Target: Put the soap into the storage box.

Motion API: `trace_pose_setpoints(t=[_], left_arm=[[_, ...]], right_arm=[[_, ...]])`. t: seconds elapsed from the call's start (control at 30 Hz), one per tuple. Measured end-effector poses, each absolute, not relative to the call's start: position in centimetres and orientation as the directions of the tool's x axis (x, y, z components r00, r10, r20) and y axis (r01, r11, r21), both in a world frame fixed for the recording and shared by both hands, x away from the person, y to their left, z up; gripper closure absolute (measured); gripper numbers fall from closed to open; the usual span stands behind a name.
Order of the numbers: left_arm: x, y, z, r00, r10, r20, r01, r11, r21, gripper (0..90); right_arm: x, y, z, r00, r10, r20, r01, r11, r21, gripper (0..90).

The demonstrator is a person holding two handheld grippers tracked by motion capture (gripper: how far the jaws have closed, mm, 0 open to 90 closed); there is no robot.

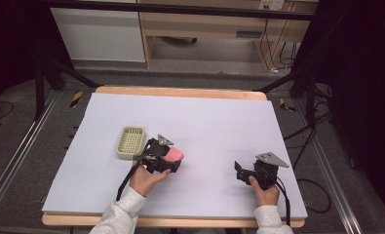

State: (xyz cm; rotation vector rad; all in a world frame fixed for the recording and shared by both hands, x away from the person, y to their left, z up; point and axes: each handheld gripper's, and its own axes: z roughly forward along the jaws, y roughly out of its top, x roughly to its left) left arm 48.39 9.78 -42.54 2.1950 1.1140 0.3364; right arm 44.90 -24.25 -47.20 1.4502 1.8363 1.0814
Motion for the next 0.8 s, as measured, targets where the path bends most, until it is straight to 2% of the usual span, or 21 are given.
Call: trace_pose_setpoints(t=[0.8], left_arm=[[47.8,15.3,-41.6,0.561,0.824,-0.08,0.645,-0.375,0.666,37.1]], right_arm=[[44.8,-24.4,-47.1,-0.268,0.962,0.049,0.509,0.098,0.855,4.1]])
